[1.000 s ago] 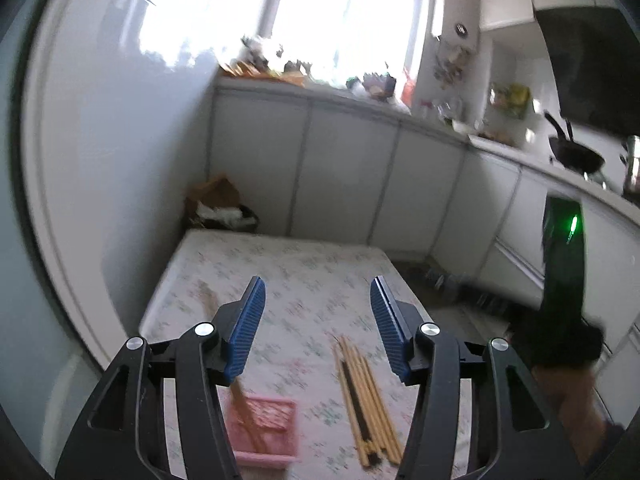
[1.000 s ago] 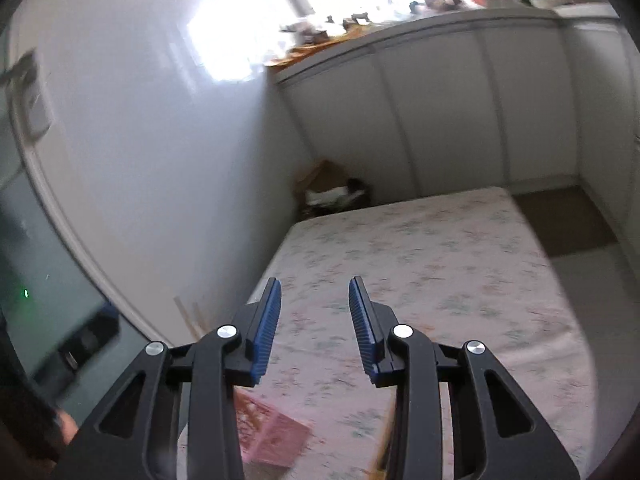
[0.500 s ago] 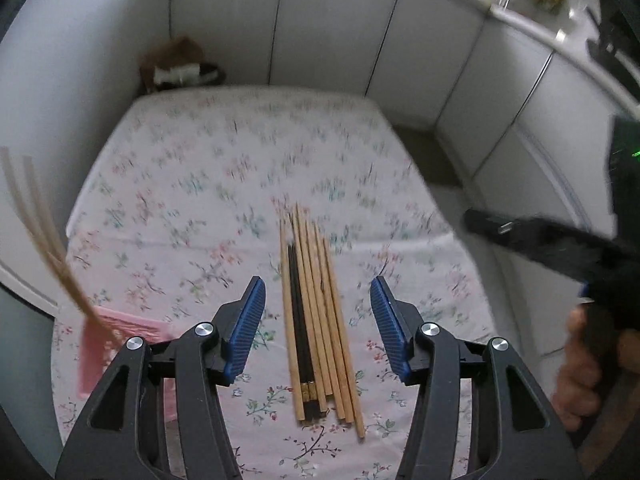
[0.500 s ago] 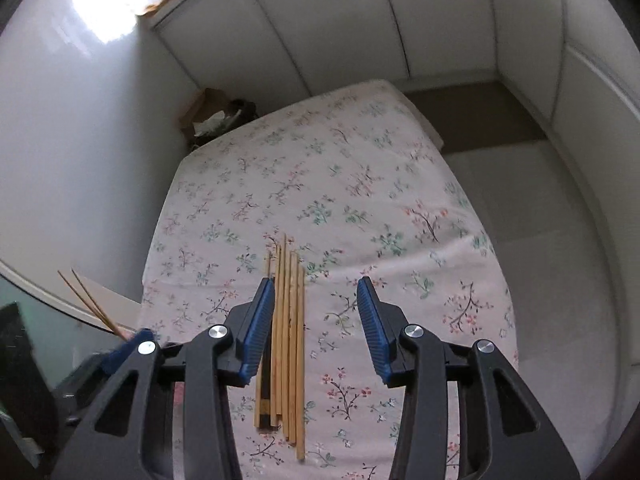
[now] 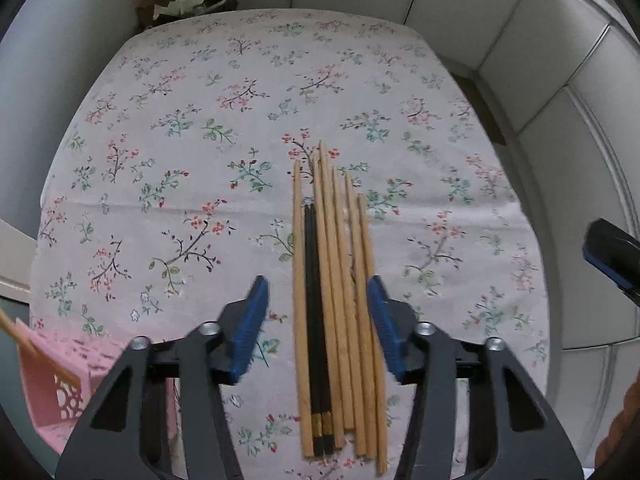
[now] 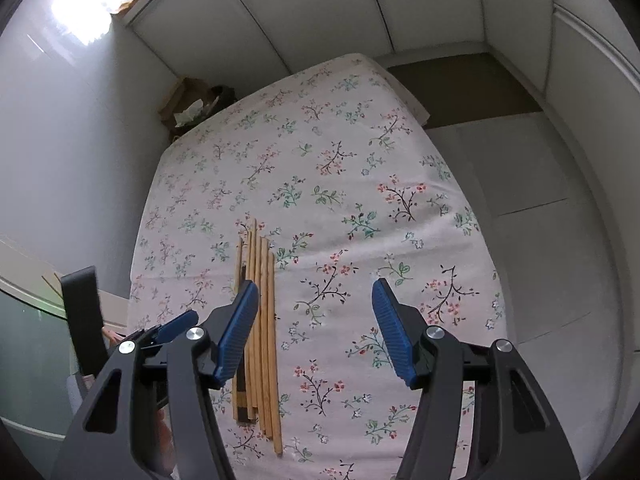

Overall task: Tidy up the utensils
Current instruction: 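Grasp another wooden chopstick with the left tool while the right tool returns to the pile, then lift the left tool's chopstick while the right tool grasps a wooden chopstick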

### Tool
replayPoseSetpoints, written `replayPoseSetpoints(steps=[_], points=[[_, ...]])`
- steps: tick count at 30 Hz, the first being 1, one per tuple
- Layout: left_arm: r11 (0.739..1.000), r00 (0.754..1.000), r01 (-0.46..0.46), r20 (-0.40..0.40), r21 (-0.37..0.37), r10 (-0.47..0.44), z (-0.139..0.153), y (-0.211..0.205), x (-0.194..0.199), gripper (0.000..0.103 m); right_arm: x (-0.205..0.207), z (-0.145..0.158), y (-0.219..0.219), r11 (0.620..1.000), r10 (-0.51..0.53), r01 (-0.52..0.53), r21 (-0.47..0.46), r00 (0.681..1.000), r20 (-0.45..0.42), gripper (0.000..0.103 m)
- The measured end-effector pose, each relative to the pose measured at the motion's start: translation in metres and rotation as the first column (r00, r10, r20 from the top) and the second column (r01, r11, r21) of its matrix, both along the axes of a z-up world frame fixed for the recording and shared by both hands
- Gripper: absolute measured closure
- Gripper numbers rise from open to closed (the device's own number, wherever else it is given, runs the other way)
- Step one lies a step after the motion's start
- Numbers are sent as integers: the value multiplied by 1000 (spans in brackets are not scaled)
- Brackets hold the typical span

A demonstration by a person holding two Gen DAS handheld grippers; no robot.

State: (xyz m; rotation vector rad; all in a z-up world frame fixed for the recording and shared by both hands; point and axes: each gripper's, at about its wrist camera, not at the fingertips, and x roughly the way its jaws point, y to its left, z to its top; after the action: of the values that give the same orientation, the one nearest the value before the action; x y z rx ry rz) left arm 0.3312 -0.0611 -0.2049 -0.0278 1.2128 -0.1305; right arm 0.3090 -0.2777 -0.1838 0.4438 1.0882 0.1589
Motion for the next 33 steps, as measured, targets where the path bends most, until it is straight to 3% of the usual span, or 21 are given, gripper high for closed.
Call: replayPoseSetpoints(steps=[4,5,7,10,15,24,26,31,33], points=[[1000,999,-25,-20,18,26,-10,4,9,86,1,-2,3,1000,9,-9,6,1000,-3,45],[999,999,-26,-23,26,26,-13,4,11,88,2,-2,5,1000,15,-15,7,1000,-3,49],[999,999,-25,-36,29,26,-19,5,16,88,3,-6,9,999,33,-33,22,999,-22,57],[999,998,-31,-49,32,33,-26,7,20,88,6,-13,14,998,46,-45,33,998,-52,60],[998,995,-53,-83,45,56,-36,12,29,88,7,-16,13,999,32,-30,33,997,-68,60],[999,995,-7,-98,48,11,-47,0,38,92,6,-17,16,999,42,-40,29,996,-76,60],[996,996,20,-91,81,-12,-47,-7,36,92,7,-19,18,999,45,-43,26,996,-81,60],[999,996,-15,-88,45,19,-40,-4,33,93,8,-26,23,998,66,-65,14,993,-96,60],[1000,998,-18,-56,18,19,-26,-1,24,103,9,-34,25,997,80,-80,3,990,-114,69]])
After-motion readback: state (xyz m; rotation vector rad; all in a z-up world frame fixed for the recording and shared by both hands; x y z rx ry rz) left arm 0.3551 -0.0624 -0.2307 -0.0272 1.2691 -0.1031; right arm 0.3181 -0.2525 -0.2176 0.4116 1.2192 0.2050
